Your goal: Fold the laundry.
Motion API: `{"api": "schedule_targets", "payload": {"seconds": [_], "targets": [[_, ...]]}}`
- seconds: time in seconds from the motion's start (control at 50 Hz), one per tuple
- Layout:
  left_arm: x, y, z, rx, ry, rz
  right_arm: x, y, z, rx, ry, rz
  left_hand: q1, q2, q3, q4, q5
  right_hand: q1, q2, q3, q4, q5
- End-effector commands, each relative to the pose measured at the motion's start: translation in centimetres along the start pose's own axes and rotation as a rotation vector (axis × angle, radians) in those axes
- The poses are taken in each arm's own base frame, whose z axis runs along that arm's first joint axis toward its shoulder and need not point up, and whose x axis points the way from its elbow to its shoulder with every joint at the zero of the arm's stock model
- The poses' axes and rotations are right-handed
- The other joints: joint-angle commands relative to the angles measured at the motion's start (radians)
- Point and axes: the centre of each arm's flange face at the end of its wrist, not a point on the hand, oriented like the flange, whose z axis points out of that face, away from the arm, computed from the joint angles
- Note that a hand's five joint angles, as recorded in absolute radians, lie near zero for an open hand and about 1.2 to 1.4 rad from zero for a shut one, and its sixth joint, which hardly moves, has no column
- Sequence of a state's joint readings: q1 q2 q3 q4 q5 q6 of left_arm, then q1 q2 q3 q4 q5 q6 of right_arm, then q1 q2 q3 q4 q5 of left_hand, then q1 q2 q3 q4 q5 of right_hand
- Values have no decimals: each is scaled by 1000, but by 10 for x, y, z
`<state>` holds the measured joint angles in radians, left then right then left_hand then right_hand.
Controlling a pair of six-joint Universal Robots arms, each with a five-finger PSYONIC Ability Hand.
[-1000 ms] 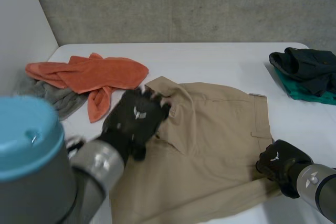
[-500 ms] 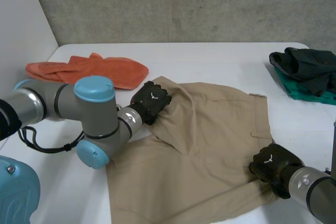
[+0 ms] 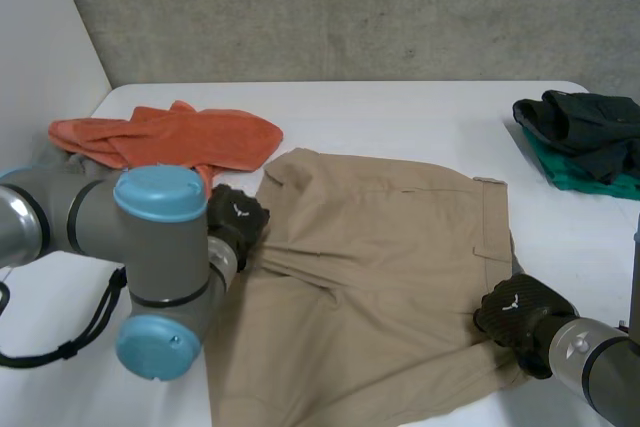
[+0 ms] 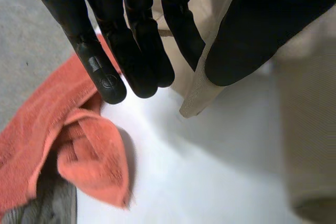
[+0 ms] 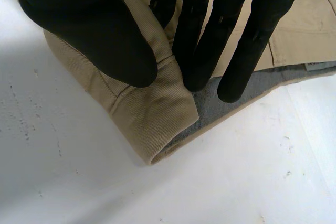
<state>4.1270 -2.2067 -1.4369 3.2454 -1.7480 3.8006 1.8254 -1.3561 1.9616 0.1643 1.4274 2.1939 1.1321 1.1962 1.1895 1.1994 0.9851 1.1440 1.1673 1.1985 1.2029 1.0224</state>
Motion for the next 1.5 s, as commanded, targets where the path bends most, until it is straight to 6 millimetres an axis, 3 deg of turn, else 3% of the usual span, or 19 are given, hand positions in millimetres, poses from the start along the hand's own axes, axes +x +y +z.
{"api": "schedule_targets", "payload": {"seconds": [0.02, 0.24, 0.34, 0.38, 0.46, 0.56, 0.74, 0.86, 0.94, 1.08, 1.22, 1.32, 1.38, 1.46, 1.5], "targets": [[4, 3, -9, -52, -21, 5, -1, 1, 0, -3, -4, 1, 264, 200, 207, 197, 237, 252, 229, 198, 193, 199], [14, 4, -40, -126, -5, 52, -1, 2, 0, -8, -2, 3, 264, 200, 207, 197, 237, 252, 229, 198, 193, 199], [17, 2, -42, -118, -3, 54, -2, 2, -1, -9, -3, 3, 241, 177, 184, 174, 214, 252, 229, 198, 193, 199], [15, 1, -42, -111, -7, 50, -2, 2, -1, -9, -3, 3, 154, 89, 96, 86, 126, 252, 229, 198, 193, 199], [2, -7, -48, -74, -44, 16, -2, 2, -1, -10, -4, 3, -734, -798, -792, -802, -762, 252, 229, 198, 193, 199], [-9, -15, -65, -42, -65, -26, -2, 3, -1, -10, -6, 3, -754, -818, -812, -822, -782, 252, 229, 198, 193, 199], [-20, -15, -126, 11, -49, -203, 3, -1, 1, 14, 28, 56, -716, -780, -774, -783, -744, 252, 229, 198, 193, 199], [0, -5, -179, -9, 125, -293, 9, -5, 1, 39, 51, 141, -660, -724, -718, -728, -688, 252, 229, 198, 193, 199], [10, 7, -194, -84, 216, -329, 17, -10, 1, 67, 89, 192, -663, -727, -721, -730, -691, 252, 229, 198, 193, 199], [18, 15, -198, -151, 272, -369, 22, -9, 2, 74, 113, 213, -666, -730, -724, -733, -694, 252, 229, 198, 193, 199], [31, 25, -181, -233, 301, -349, 23, -11, 0, 81, 121, 212, -631, -695, -689, -698, -659, 252, 229, 198, 193, 199], [37, 25, -165, -240, 291, -346, 23, -11, -5, 88, 124, 212, 262, 198, 204, 195, 234, 252, 229, 198, 193, 199], [35, 24, -163, -224, 272, -339, 21, -11, -13, 79, 117, 192, 264, 200, 207, 197, 237, 252, 229, 198, 193, 199], [41, 24, -177, -240, 313, -291, 9, -5, -34, 14, 49, 91, 264, 200, 207, 197, 237, 252, 229, 198, 193, 199], [46, 23, -205, -258, 392, -193, 7, 0, -44, -20, 32, 51, 264, 200, 207, 197, 237, 252, 229, 198, 193, 199]]}}
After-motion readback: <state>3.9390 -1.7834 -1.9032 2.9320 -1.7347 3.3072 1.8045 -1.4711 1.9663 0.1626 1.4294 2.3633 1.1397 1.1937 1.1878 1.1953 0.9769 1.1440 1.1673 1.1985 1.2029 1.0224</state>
